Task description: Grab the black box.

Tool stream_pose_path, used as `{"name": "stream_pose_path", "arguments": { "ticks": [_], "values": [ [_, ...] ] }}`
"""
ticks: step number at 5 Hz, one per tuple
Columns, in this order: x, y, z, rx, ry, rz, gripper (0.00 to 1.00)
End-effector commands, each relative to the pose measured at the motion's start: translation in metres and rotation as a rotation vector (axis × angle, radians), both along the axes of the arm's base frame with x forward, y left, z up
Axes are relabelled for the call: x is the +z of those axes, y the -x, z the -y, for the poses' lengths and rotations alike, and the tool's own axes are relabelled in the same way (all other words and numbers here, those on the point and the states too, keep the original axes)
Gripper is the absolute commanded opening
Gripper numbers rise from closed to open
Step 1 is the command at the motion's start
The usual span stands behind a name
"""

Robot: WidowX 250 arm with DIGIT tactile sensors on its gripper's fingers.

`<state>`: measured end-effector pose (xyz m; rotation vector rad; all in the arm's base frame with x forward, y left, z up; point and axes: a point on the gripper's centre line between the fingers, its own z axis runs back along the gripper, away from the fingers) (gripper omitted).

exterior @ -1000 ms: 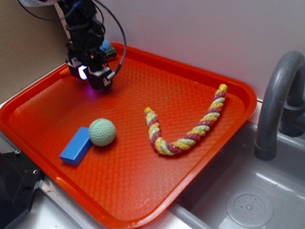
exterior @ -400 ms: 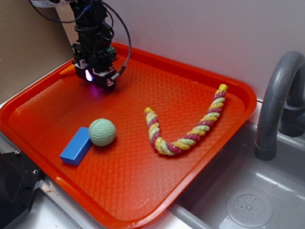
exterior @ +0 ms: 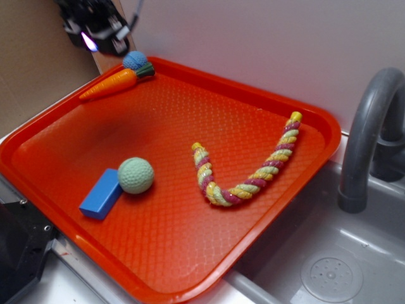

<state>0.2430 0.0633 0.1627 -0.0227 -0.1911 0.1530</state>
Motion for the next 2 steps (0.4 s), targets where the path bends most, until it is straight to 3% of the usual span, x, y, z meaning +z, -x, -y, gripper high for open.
{"name": "stream_pose_path", "arguments": {
  "ticks": [1, 2],
  "values": [
    [0.099, 0.016, 0.013, -0.008, -0.063, 0.032, 0.0],
    [0.086, 0.017, 0.019, 0.006, -0.101, -0.053, 0.0]
  ]
}}
